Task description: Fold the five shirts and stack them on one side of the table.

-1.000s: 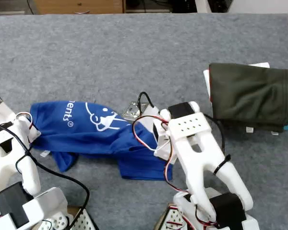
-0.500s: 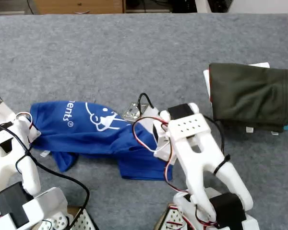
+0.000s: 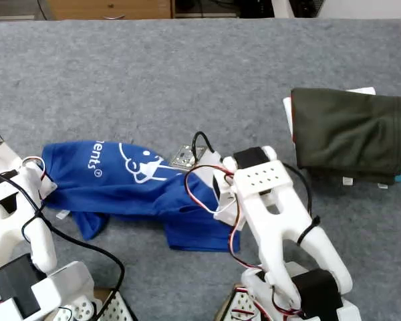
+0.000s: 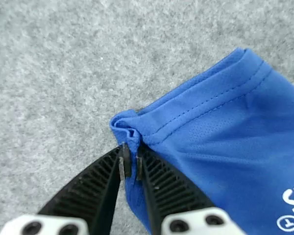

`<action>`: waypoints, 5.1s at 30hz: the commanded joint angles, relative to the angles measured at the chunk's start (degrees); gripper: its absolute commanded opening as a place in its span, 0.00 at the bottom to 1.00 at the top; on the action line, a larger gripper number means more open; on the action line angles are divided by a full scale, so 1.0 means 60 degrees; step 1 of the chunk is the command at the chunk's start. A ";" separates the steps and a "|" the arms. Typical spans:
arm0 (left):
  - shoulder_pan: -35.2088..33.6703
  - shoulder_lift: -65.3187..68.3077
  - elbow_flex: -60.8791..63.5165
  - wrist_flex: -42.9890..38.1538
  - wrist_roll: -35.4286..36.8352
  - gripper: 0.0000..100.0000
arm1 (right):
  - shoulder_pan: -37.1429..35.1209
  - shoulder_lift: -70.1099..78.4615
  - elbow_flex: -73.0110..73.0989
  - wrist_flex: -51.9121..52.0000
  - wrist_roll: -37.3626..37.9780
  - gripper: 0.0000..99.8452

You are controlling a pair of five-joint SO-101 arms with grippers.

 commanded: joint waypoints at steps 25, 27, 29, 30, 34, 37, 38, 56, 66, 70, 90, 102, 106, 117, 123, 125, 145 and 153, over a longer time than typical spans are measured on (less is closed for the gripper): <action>0.0132 -0.3538 -0.9011 0.8337 -0.0059 0.02 | 0.0520 -0.1634 -1.1714 0.3297 -0.0982 0.00; 0.0117 -0.3538 -1.0535 0.9114 -0.0059 0.02 | 0.0974 -0.1516 -1.3370 0.2755 -0.1788 0.00; 0.0059 -0.3538 -1.2059 0.9788 -0.0059 0.02 | 0.1458 -0.1341 -1.4908 0.2066 -0.2462 0.00; 0.0044 -0.3538 -1.2806 1.0022 -0.0059 0.02 | 0.1663 -0.1238 -1.5612 0.1685 -0.2725 0.00; 0.0029 -0.3626 -1.5722 1.0608 -0.0044 0.02 | 0.2234 -0.0842 -1.7722 0.0088 -0.3355 0.00; 0.0029 -0.3626 -1.7348 1.0652 -0.0044 0.02 | 0.2454 -0.0711 -1.8645 -0.0982 -0.3370 0.00; 0.0015 -0.3626 -1.7744 1.0652 -0.0044 0.02 | 0.2513 -0.0696 -1.8850 -0.1275 -0.3355 0.00; -0.1099 -0.6586 -1.6703 1.0799 -0.0176 0.02 | 0.2850 -0.0652 -1.8615 -0.3766 -0.2799 0.00; -0.1172 -0.8374 -1.2234 0.9465 -0.0601 0.02 | 0.2806 -0.0608 -1.6784 -0.3810 -0.2799 0.00; -0.1158 -0.8256 -1.0564 0.7502 -0.0249 0.02 | 0.2103 -0.0608 -1.4835 -0.4176 -0.2784 0.00; 0.0894 -0.3582 -0.2667 -0.4747 -0.0205 0.02 | 0.0828 0.5238 -1.2535 -1.0037 -0.2828 0.00; 0.0630 0.0022 -0.7018 -0.0703 -0.0190 0.02 | 0.0857 0.7114 -1.7648 -0.2608 -0.2799 0.00; 0.0630 0.0022 -0.6681 0.0527 -0.0190 0.02 | 0.0945 0.7158 -1.8571 -0.0088 -0.1949 0.00; 0.0278 0.0037 -0.4777 0.3341 -0.1890 0.02 | 0.1751 0.6571 -1.8205 0.3766 0.0440 0.00; 0.0044 0.0037 -0.3487 0.3267 -0.2520 0.02 | 0.1868 0.3832 -1.3619 0.3634 0.1245 0.00; -0.0161 0.0051 -0.3414 0.3297 -0.2520 0.02 | 0.1927 0.2689 -1.1714 0.3018 0.1363 0.00; -0.0571 0.0125 -0.1495 0.3267 -0.3751 0.02 | 0.2205 -0.4886 -0.0388 0.0088 0.3355 0.00; -0.0923 0.0125 -0.1582 0.2681 -0.3751 0.02 | 0.2190 -0.5018 0.0681 0.0103 0.4220 0.00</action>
